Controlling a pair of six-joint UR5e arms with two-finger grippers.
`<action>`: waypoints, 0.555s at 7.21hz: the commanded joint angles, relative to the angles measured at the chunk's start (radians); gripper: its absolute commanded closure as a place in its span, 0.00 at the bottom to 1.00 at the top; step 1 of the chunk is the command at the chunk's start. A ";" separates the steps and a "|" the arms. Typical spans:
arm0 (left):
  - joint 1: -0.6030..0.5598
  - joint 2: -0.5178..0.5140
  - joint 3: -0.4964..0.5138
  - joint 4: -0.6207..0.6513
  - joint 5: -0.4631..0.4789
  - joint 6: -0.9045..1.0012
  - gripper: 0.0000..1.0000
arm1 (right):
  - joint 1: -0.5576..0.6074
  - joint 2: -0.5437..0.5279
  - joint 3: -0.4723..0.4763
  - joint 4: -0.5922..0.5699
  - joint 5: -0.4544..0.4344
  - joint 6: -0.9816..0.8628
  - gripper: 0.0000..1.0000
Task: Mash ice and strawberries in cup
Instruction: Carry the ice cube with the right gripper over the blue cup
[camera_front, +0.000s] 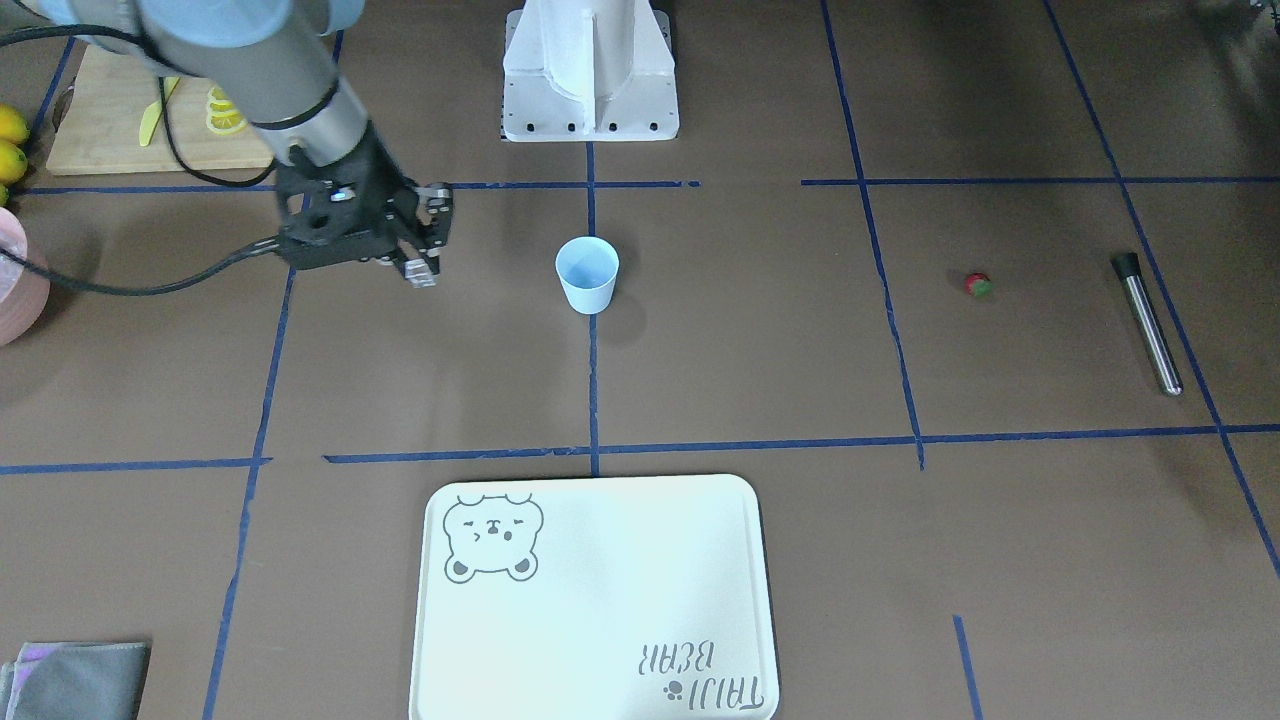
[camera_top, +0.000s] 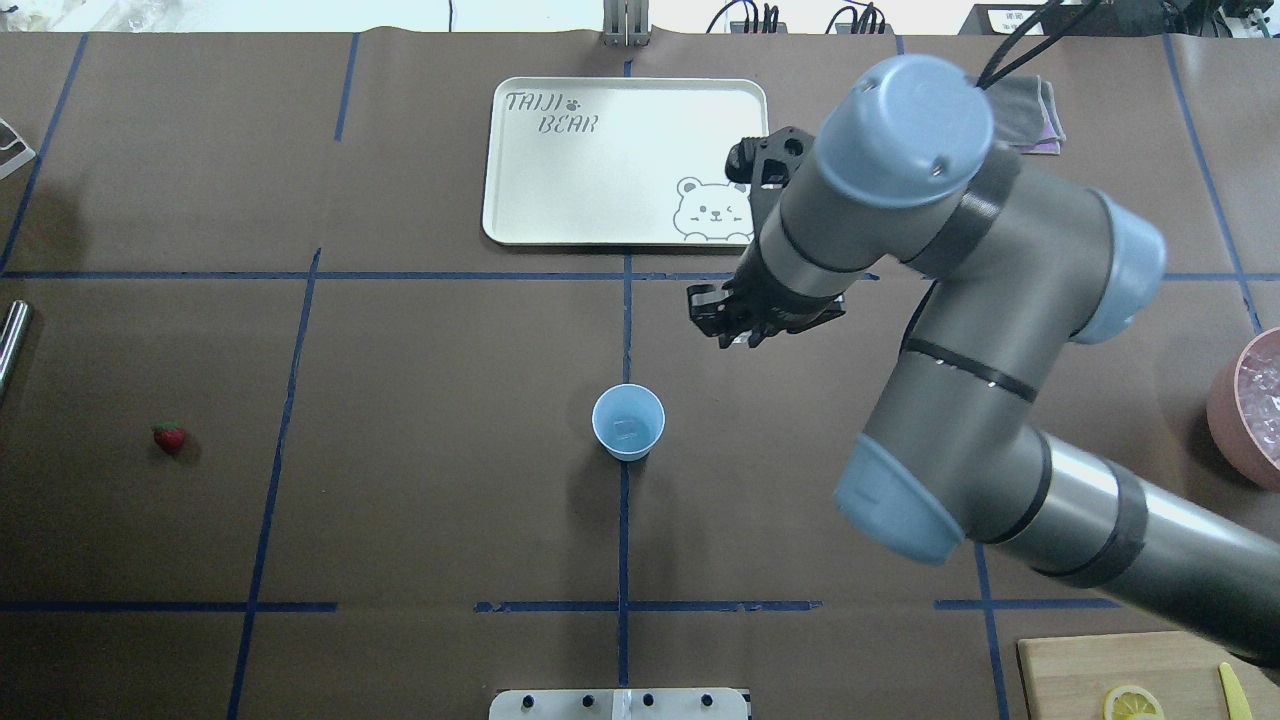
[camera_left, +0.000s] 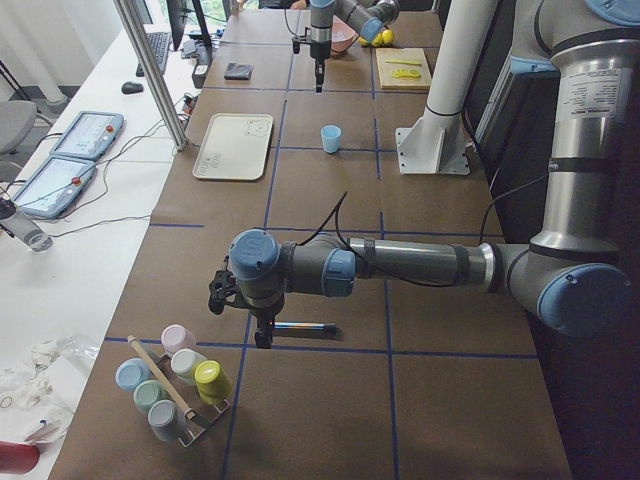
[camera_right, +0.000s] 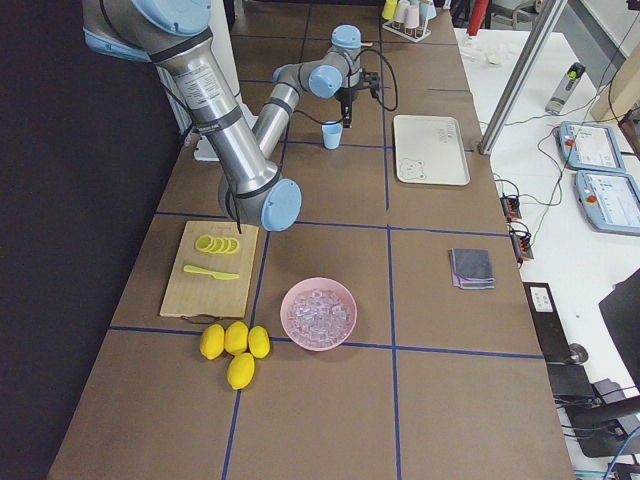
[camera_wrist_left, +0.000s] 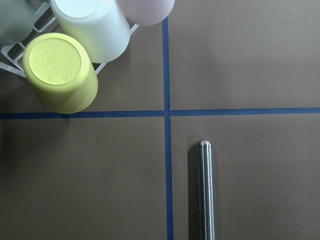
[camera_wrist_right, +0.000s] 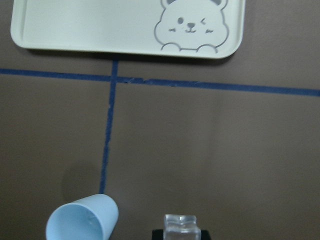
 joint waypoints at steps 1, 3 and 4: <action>0.000 0.000 0.002 0.000 0.000 0.001 0.00 | -0.151 0.129 -0.130 -0.013 -0.156 0.136 1.00; 0.000 0.000 0.001 0.000 0.000 -0.001 0.00 | -0.169 0.160 -0.192 -0.010 -0.169 0.139 0.98; 0.000 0.000 0.001 0.000 0.000 -0.001 0.00 | -0.169 0.160 -0.192 -0.010 -0.171 0.139 0.98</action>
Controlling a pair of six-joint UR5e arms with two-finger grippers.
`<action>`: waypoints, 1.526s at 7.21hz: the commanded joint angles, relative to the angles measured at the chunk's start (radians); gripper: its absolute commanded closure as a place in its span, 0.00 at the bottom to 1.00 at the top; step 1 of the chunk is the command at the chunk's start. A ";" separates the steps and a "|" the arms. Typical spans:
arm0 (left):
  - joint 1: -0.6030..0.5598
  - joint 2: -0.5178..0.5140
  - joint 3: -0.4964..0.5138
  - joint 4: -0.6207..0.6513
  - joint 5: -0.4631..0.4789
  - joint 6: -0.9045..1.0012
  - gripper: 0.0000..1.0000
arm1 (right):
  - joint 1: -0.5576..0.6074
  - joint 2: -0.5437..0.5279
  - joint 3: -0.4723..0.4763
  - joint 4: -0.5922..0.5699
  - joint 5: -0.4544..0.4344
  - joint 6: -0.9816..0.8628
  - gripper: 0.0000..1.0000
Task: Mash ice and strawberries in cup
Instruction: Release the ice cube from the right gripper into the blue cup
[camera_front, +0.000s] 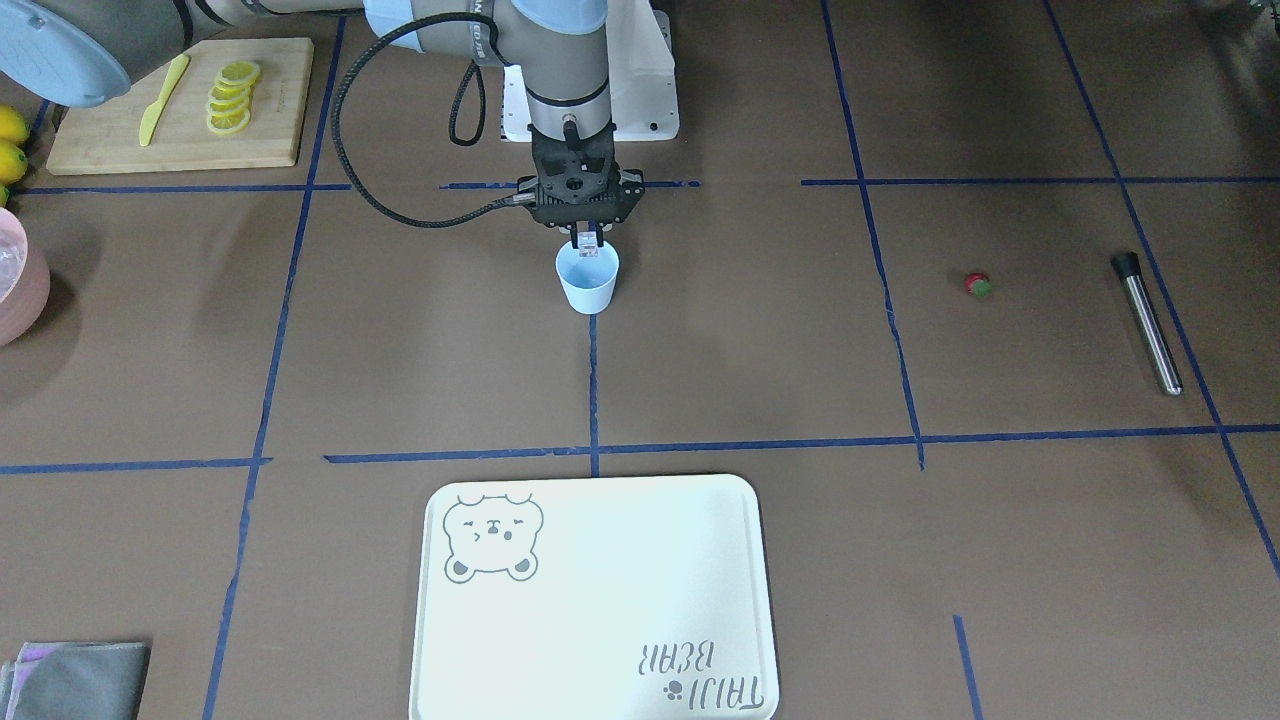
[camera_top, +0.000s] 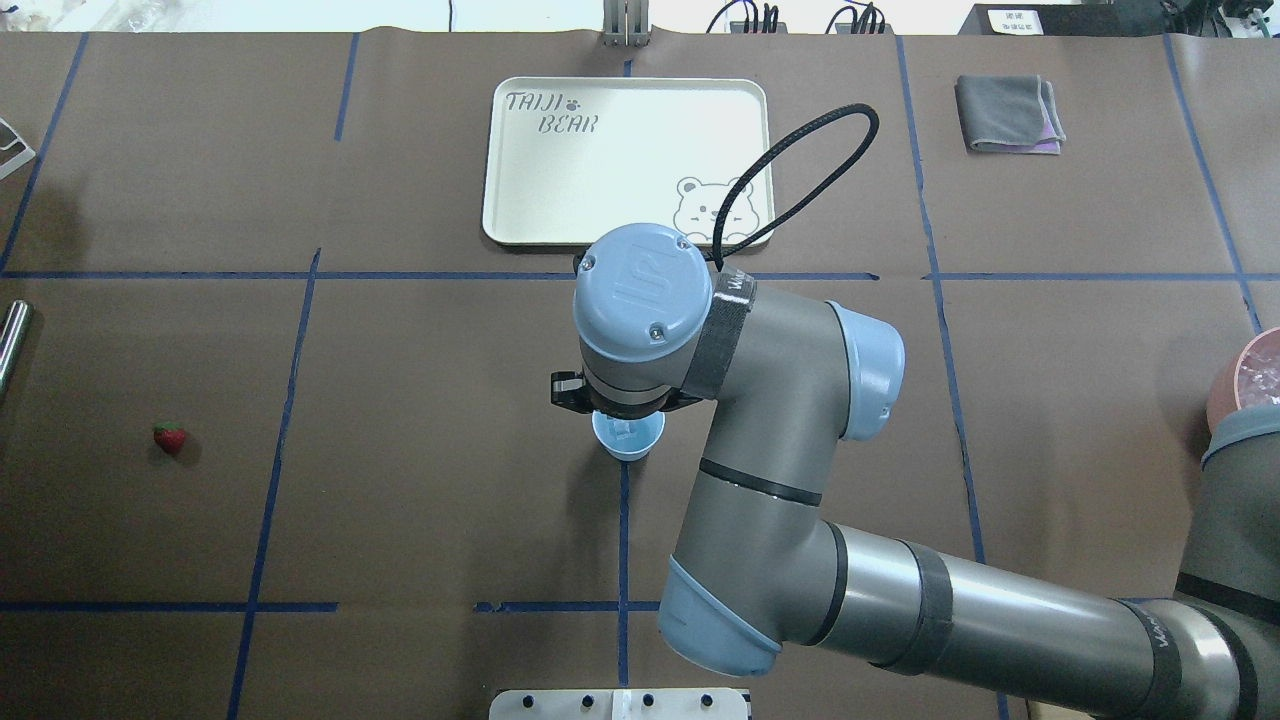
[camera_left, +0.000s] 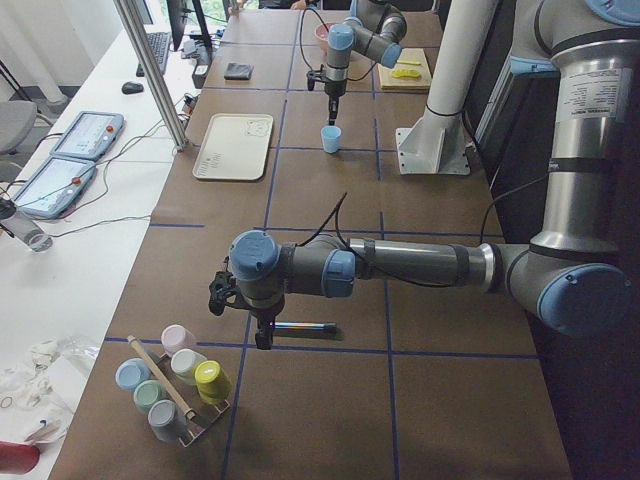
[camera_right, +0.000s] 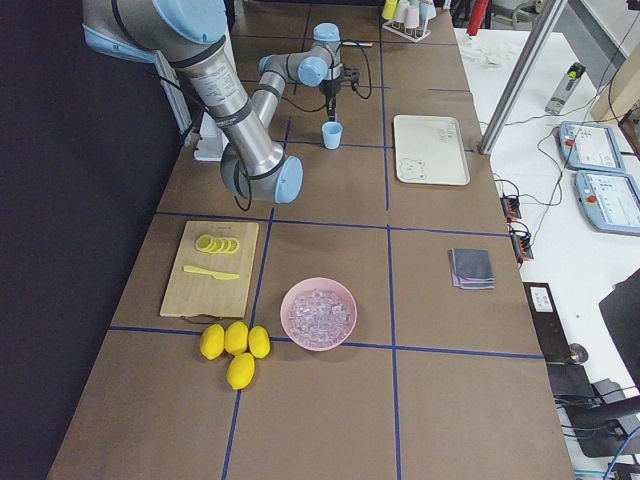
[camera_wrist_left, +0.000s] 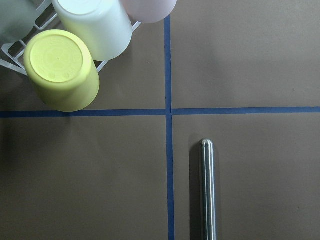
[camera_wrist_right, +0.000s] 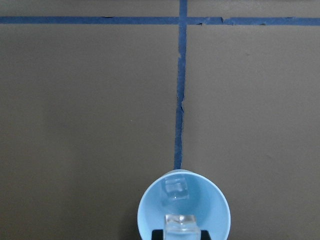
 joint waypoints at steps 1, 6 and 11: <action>0.000 -0.003 -0.001 0.000 0.000 -0.002 0.00 | -0.007 0.006 -0.012 -0.001 -0.006 0.003 0.97; 0.000 -0.003 0.001 0.000 0.000 -0.001 0.00 | -0.007 0.004 -0.011 0.000 -0.011 0.003 0.43; 0.000 -0.006 -0.005 0.000 0.000 -0.002 0.00 | 0.080 -0.080 0.163 -0.068 0.000 -0.010 0.01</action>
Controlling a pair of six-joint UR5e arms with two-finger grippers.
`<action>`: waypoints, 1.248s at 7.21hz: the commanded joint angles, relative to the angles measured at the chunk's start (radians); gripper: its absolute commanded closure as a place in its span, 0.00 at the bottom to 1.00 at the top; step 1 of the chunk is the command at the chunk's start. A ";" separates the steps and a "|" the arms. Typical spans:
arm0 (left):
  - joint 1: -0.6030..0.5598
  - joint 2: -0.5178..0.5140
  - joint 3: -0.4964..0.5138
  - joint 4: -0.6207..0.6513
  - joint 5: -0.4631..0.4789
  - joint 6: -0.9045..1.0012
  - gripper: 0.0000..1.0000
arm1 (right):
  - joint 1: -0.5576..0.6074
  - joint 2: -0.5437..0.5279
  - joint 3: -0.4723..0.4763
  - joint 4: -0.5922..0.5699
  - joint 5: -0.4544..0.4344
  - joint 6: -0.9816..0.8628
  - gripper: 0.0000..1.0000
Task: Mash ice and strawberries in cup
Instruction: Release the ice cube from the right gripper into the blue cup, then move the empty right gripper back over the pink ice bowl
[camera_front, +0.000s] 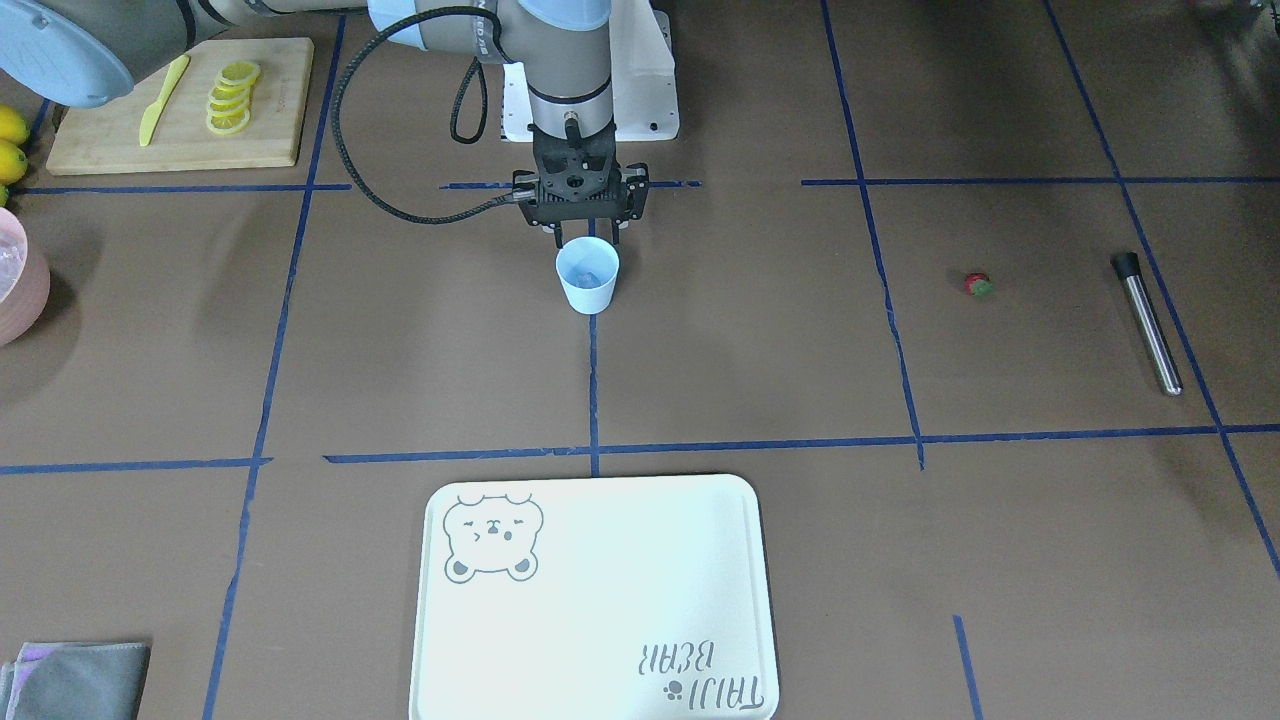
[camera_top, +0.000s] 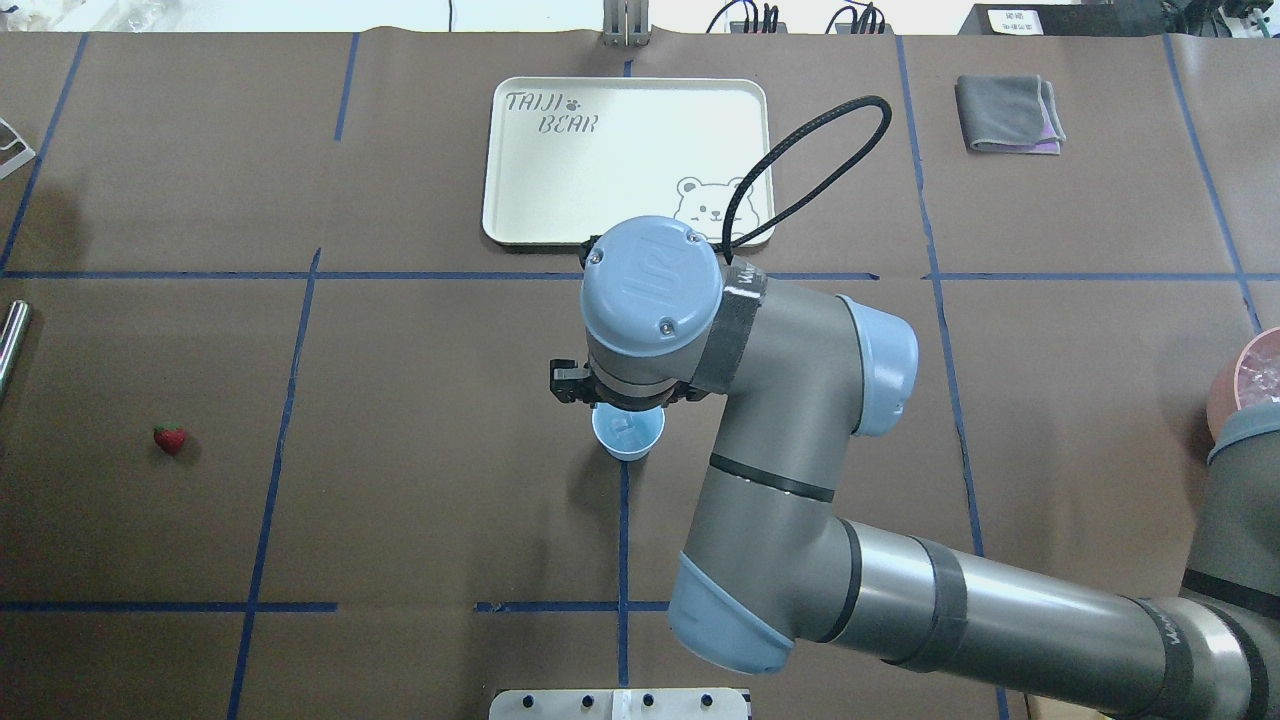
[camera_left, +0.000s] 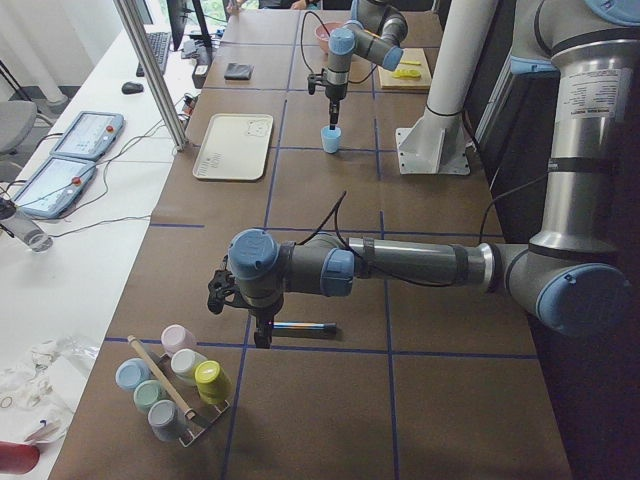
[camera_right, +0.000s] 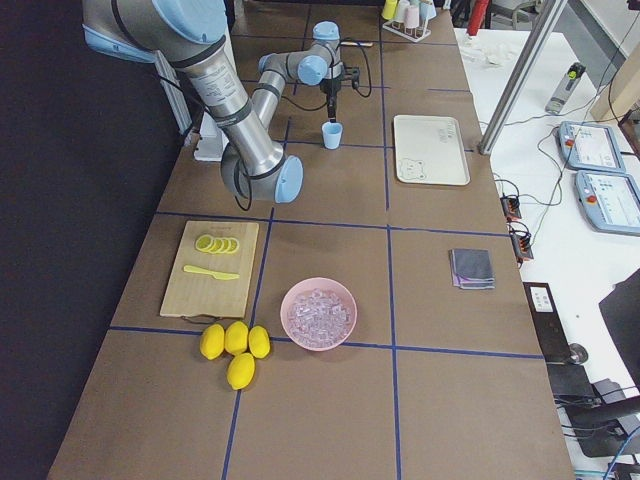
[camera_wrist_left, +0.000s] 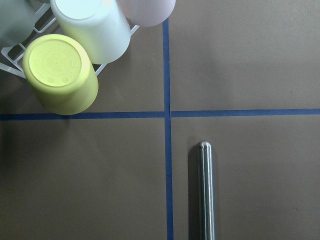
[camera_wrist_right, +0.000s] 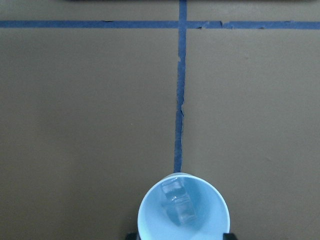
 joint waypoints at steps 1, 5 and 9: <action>0.000 -0.002 -0.011 0.000 0.000 -0.008 0.00 | 0.107 -0.122 0.212 -0.123 0.013 -0.048 0.01; 0.000 -0.002 -0.017 0.000 0.000 -0.020 0.00 | 0.405 -0.563 0.454 -0.066 0.181 -0.526 0.01; 0.000 0.000 -0.016 0.000 0.000 -0.018 0.00 | 0.725 -1.021 0.401 0.226 0.366 -1.032 0.01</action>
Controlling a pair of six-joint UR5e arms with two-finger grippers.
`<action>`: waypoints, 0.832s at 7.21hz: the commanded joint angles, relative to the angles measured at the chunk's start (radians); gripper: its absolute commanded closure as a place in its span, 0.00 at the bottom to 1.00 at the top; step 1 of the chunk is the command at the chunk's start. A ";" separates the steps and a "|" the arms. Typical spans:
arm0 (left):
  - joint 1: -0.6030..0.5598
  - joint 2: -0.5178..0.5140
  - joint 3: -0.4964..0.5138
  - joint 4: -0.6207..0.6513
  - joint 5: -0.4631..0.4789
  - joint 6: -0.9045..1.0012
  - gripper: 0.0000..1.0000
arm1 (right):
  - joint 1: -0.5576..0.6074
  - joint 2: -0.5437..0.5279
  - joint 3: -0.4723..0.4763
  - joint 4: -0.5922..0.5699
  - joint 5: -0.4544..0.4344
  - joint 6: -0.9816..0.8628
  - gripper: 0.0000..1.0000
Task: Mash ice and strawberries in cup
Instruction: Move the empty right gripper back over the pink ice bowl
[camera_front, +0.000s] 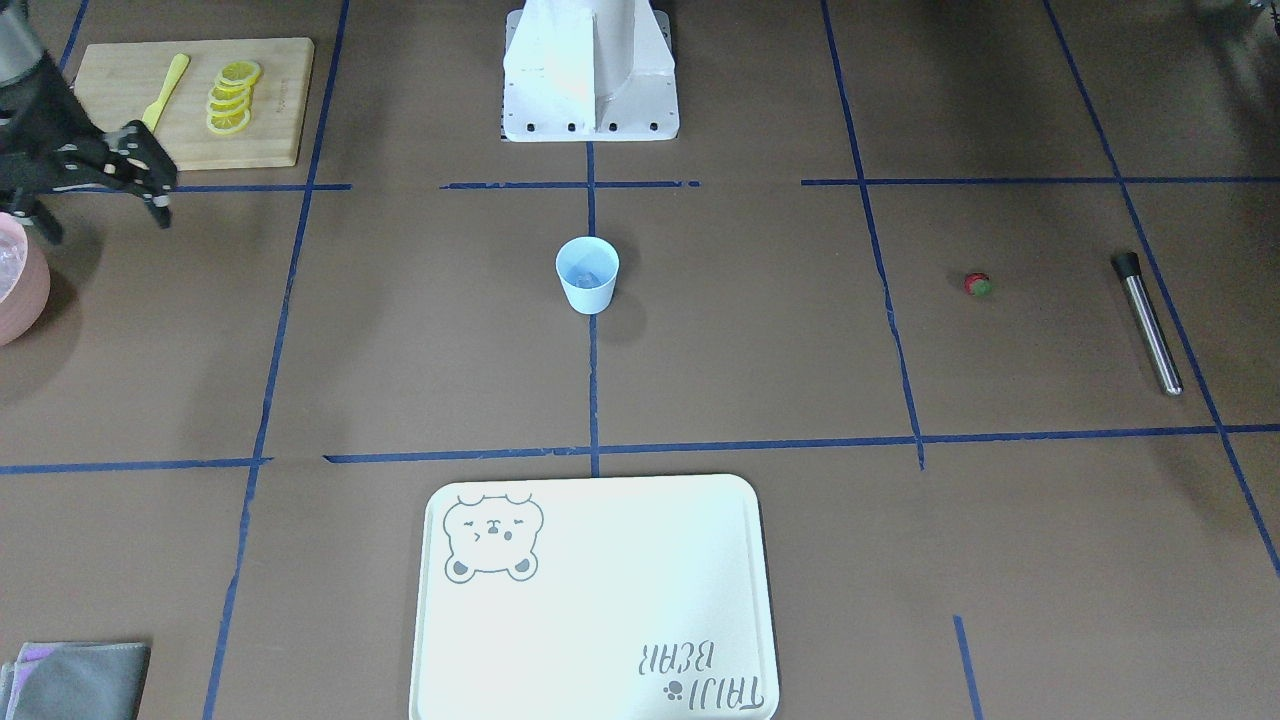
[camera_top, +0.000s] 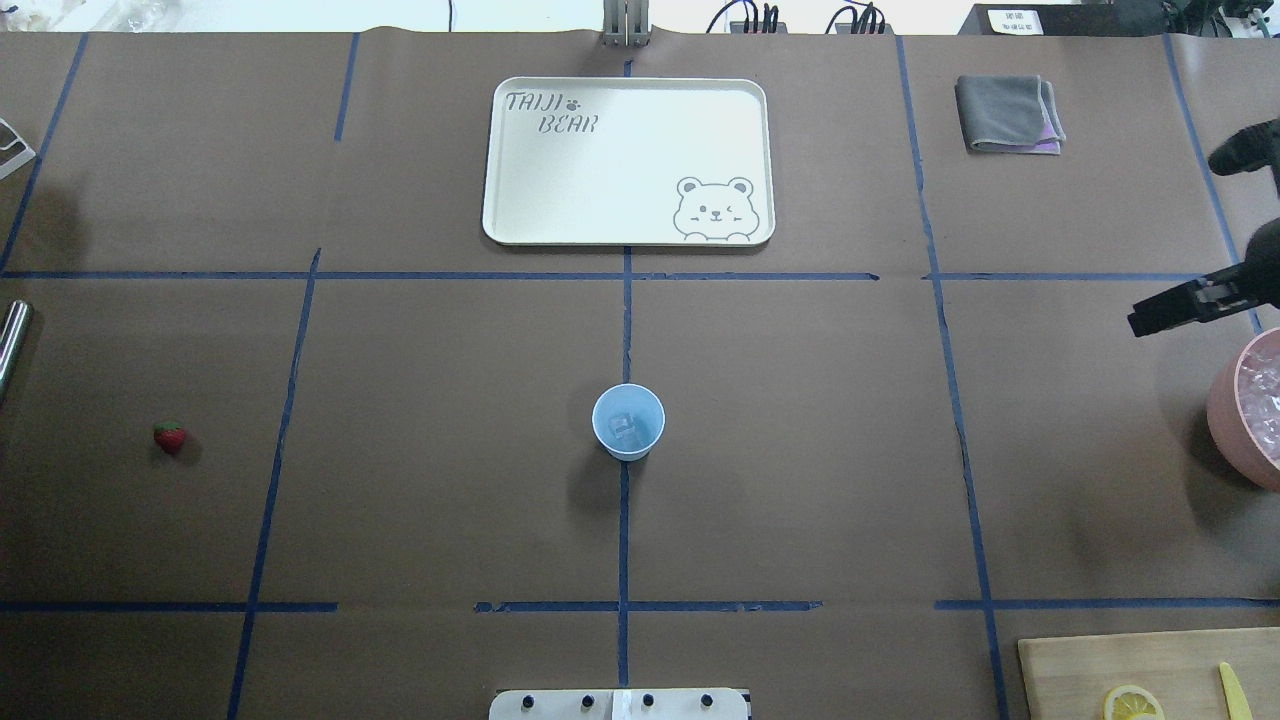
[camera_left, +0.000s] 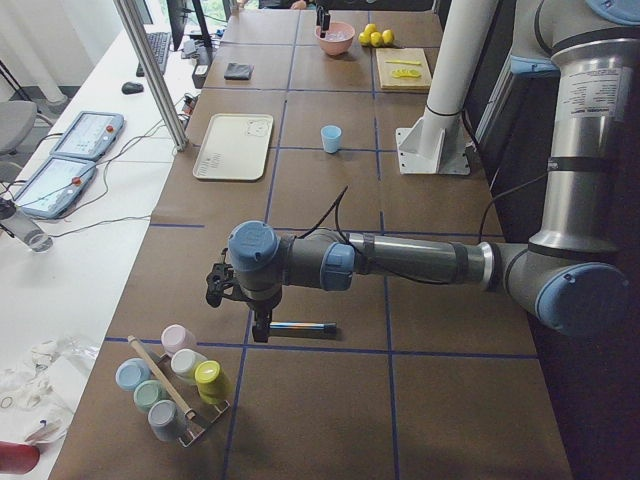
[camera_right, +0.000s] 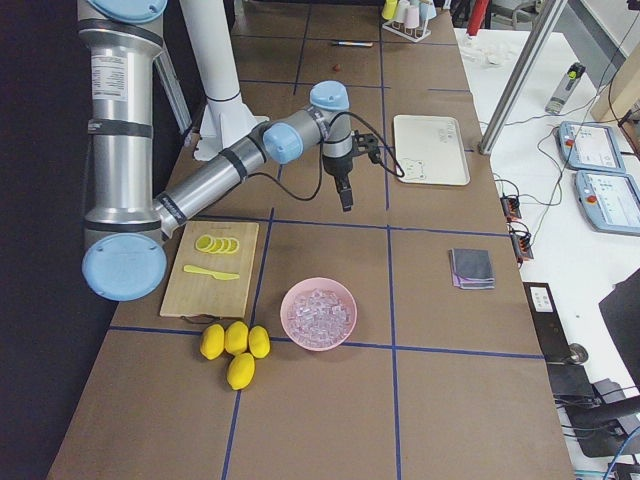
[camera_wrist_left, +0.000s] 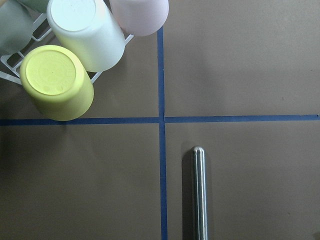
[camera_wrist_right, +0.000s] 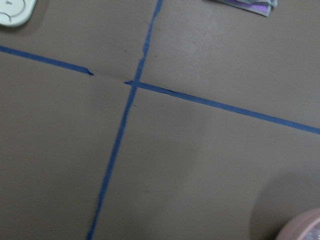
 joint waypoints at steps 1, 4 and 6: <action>0.000 0.003 0.001 0.000 0.000 0.001 0.00 | 0.145 -0.150 -0.089 0.039 0.048 -0.304 0.01; 0.000 0.006 0.001 0.000 0.000 0.001 0.00 | 0.149 -0.213 -0.256 0.231 0.065 -0.319 0.01; 0.000 0.006 0.001 0.000 -0.002 0.001 0.00 | 0.147 -0.208 -0.367 0.341 0.067 -0.327 0.01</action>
